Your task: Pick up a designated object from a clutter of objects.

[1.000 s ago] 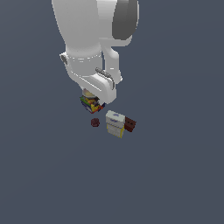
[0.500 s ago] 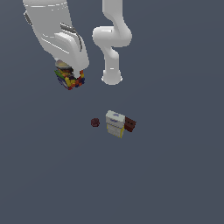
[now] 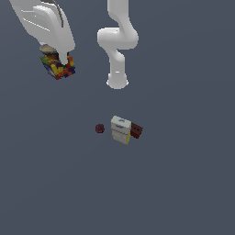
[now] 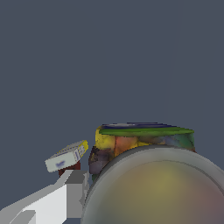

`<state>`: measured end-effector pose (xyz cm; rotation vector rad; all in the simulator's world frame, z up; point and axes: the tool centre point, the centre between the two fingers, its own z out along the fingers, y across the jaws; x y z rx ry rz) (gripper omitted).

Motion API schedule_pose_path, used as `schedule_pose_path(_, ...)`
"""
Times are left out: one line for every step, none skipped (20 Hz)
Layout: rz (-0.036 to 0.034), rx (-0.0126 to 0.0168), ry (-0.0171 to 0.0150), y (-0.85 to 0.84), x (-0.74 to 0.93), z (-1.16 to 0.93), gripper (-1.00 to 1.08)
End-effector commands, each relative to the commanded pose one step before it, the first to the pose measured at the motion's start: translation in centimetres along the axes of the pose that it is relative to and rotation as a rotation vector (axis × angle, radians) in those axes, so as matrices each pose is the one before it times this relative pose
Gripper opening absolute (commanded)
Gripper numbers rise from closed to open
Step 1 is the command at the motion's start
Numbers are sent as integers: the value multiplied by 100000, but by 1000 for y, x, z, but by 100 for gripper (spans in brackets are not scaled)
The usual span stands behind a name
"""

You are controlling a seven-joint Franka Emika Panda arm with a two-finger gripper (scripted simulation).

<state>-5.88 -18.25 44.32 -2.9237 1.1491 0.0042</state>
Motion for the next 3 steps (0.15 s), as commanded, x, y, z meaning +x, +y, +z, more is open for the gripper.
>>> schedule_pose_path(-132, 86, 234, 289, 172, -515, -100)
schedule_pose_path(0, 0, 0, 31, 33, -38, -100)
schedule_pose_path(0, 0, 0, 8, 11, -11, -100)
